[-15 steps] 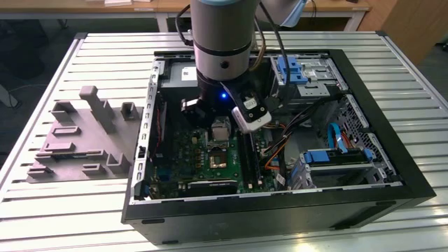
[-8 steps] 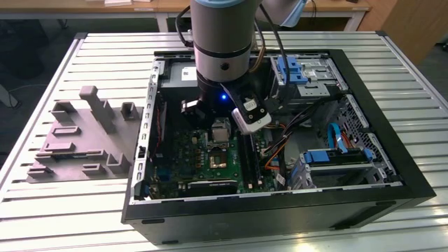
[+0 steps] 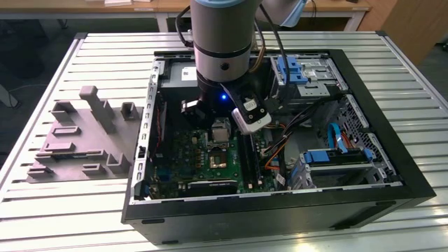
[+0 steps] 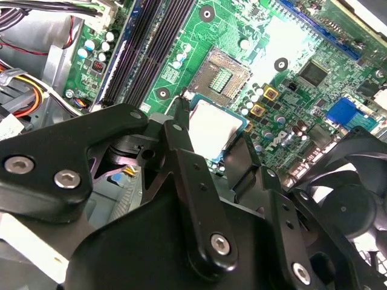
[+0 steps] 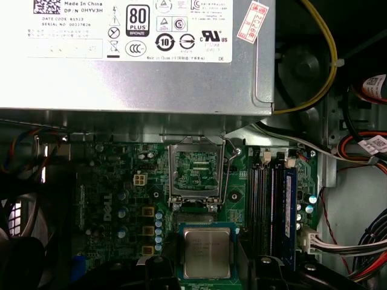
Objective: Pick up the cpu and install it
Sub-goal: 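Place the cpu into insertion slot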
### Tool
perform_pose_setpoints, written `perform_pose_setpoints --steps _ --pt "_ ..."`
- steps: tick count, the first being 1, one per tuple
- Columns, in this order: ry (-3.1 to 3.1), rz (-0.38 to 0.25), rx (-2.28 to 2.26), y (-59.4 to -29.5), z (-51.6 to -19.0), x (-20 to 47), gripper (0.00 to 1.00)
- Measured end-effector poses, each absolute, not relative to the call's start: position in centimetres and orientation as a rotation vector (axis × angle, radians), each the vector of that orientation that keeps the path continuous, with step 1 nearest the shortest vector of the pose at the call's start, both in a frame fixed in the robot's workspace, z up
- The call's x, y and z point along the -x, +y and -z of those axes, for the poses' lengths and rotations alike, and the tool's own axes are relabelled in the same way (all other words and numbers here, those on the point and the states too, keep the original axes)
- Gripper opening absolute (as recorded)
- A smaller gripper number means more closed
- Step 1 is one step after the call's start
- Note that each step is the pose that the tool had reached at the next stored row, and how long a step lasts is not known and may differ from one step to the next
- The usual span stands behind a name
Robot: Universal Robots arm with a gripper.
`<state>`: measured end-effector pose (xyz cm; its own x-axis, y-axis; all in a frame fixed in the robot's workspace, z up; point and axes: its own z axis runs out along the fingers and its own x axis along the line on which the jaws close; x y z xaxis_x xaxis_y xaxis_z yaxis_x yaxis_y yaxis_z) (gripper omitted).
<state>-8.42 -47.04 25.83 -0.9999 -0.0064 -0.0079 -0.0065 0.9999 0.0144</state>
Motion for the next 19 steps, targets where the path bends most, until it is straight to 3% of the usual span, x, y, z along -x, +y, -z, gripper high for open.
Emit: perform_pose_setpoints --steps 19 --pt "3.133 -0.021 0.01 -48.0 -23.6 8.4 0.47"
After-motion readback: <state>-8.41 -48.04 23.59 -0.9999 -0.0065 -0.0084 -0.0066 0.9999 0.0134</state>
